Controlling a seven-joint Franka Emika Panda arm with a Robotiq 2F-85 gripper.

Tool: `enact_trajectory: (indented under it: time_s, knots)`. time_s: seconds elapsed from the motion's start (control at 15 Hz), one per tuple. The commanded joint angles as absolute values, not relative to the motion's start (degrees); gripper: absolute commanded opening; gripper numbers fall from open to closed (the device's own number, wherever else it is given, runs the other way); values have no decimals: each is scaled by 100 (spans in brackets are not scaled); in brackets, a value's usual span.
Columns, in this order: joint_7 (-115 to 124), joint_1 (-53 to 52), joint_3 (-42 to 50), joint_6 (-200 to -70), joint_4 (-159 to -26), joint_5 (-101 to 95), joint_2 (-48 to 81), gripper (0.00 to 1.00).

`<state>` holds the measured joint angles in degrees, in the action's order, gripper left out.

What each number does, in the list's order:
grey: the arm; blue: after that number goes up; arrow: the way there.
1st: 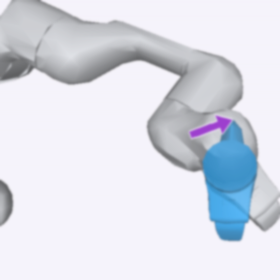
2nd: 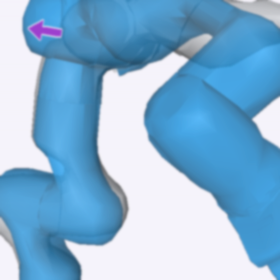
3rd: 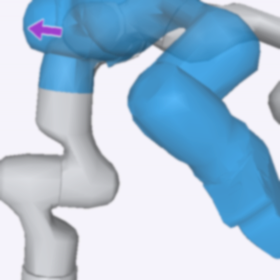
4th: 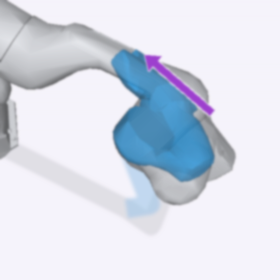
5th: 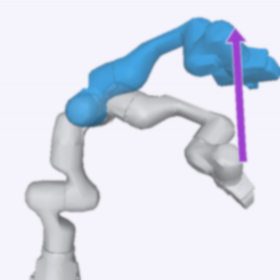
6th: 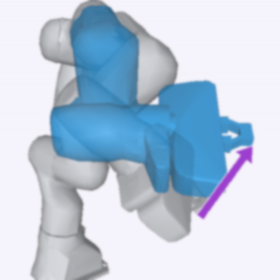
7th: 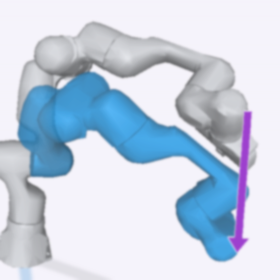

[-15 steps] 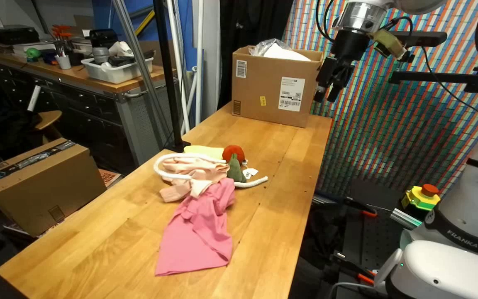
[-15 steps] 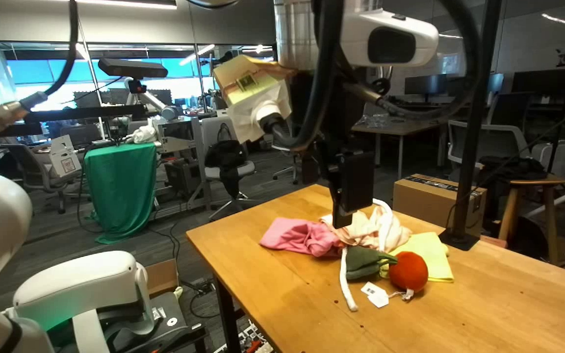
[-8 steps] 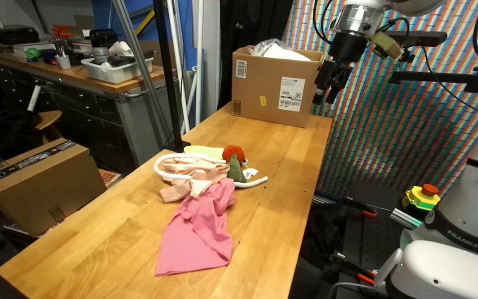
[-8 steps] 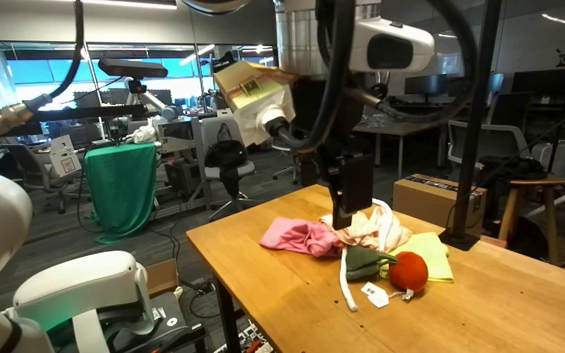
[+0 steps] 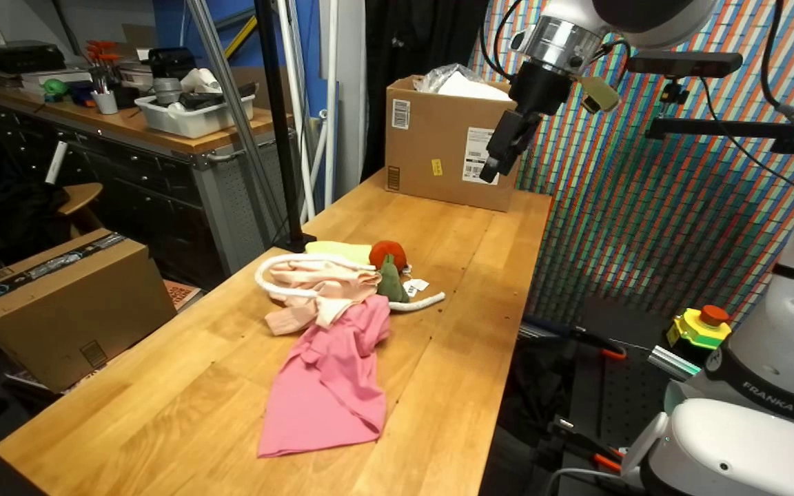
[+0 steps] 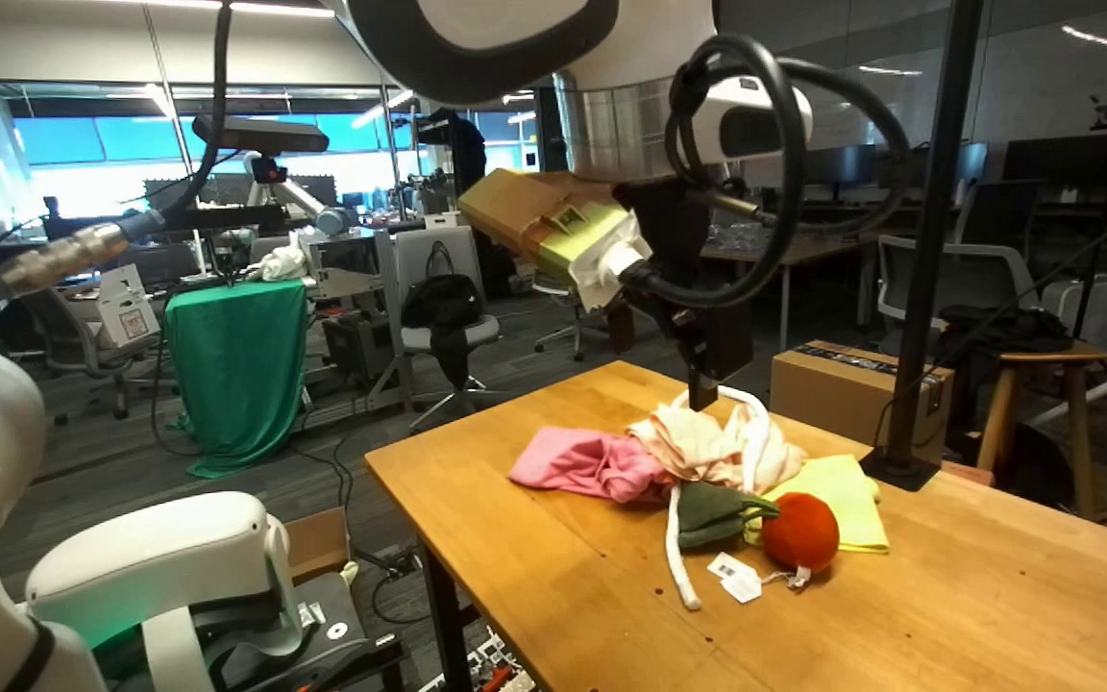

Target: Spread the cloths and the objects across the table

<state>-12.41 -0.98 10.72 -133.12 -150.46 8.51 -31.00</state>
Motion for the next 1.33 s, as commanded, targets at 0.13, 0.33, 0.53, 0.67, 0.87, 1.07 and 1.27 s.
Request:
enact_trajectory:
  time_s: [0.13,0.33,0.53,0.67,0.87,1.07,1.27]
  knots:
    - [-2140,-744,1094,-14473,-14985,1444,-2431,100]
    - [-2322,-938,1064,-15163,-14861,1581,-1908,100]
    - [-2293,-1024,1057,-15673,-14657,1704,-1317,100]
    - [-2230,-1006,1001,-16048,-14486,1739,-872,100]
    - [-2236,-924,887,-16255,-14198,1868,-307,100]
    - [-2243,-1066,1005,-16276,-13906,1947,153,100]
    - [-2089,-1018,999,-16239,-13696,1858,505,100]
